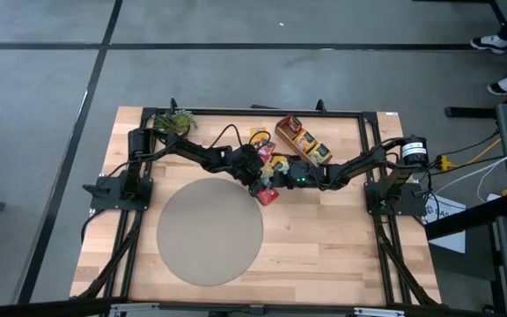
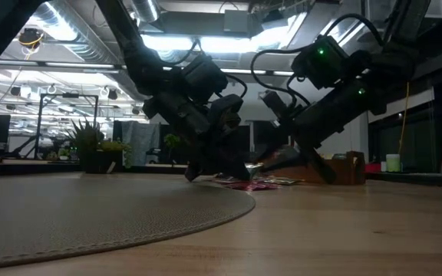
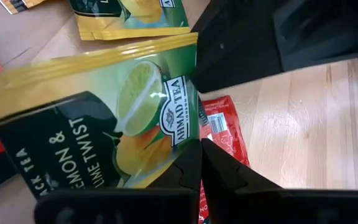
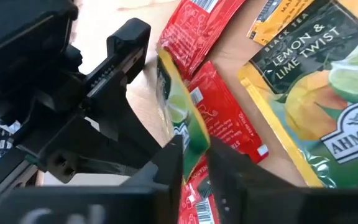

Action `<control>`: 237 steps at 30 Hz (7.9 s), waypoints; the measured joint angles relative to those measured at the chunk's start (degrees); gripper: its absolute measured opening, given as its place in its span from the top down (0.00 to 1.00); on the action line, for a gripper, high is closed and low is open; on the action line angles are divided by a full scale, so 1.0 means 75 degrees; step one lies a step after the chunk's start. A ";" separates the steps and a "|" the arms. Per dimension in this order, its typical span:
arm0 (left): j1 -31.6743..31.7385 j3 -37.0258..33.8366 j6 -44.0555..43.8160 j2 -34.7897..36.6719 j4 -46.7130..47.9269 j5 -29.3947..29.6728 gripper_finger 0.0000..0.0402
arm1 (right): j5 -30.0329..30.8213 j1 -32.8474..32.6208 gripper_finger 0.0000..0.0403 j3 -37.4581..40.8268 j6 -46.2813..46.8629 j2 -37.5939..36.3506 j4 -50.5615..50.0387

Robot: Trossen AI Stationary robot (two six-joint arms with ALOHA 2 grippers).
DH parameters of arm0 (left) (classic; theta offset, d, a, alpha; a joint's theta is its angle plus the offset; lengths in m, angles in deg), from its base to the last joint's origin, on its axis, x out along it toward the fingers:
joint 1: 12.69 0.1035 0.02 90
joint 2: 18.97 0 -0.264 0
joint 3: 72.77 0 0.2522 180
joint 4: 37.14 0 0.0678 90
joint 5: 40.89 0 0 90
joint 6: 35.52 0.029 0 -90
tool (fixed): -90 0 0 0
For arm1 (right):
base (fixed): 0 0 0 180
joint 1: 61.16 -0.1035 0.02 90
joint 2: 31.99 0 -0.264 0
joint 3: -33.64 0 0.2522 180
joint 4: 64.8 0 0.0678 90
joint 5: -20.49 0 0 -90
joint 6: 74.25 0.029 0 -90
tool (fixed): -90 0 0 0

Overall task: Pick & Place Tea
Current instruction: Put the yellow tea bag into the bottom section of the wooden organizer

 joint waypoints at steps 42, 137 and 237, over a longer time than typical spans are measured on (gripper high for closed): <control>0.0896 -0.3950 -0.2149 0.3879 -0.4187 0.0055 0.68 | 0.0868 -0.1358 0.99 0.0009 0.0044 -0.0826 0.0187; 0.0248 -0.1319 0.1350 0.3361 0.1251 -0.2714 1.00 | -0.2200 -0.0385 0.67 -0.0765 -0.2736 -0.0831 0.1151; 0.0195 -0.1036 0.1462 0.3110 0.1426 -0.1279 0.69 | 0.5596 0.0357 0.99 -0.0871 -0.0254 -0.2874 -0.8312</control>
